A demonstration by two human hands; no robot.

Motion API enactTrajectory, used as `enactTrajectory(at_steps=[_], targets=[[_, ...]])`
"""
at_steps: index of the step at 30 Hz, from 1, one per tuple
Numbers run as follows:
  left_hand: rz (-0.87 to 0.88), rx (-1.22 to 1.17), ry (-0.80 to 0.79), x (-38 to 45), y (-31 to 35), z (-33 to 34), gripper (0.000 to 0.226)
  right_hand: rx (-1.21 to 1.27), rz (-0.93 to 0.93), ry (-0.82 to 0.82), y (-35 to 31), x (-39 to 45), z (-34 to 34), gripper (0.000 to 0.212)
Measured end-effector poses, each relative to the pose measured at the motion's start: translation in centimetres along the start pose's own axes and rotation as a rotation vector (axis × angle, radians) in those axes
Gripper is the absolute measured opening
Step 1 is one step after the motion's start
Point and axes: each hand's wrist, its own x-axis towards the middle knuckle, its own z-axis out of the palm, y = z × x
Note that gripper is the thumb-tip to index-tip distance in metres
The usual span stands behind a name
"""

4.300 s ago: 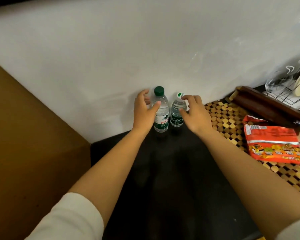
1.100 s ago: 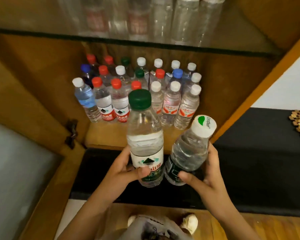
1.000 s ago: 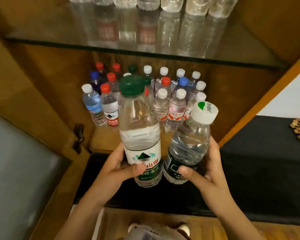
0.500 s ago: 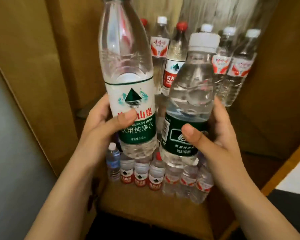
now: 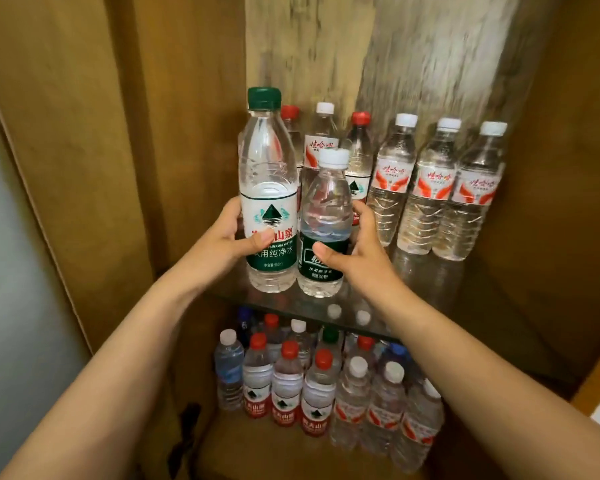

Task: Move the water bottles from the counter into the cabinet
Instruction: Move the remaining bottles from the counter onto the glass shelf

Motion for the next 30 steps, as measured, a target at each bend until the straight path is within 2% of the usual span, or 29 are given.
enactTrajectory(at_steps=[6,9,11,14,16,21,30], targets=[[-0.037,0.018,0.013,0.4,0.0,0.9,0.056,-0.036,0.04,-0.079,0.3,0.1,-1.0,0.08],[-0.065,0.065,0.012,0.1,0.3,0.7,0.066,-0.099,0.092,-0.167,-0.1,0.6,-1.8,0.089],[-0.086,0.308,0.072,0.0,0.6,0.8,0.079,-0.175,0.119,-0.204,-0.5,1.2,-2.3,0.09],[-0.089,0.656,0.294,0.1,0.6,2.0,0.09,-0.304,0.148,-0.227,-1.1,2.3,-2.3,0.09],[-0.074,0.68,0.356,0.6,0.3,2.3,0.091,-0.365,0.174,-0.219,-1.2,3.2,-2.0,0.09],[-0.104,0.556,0.415,2.4,-1.2,1.2,0.096,-0.408,0.165,-0.184,-0.4,5.4,-0.7,0.091],[-0.178,0.829,0.534,7.0,-3.3,-0.9,0.08,-0.411,0.128,-0.009,2.3,11.1,3.6,0.086]])
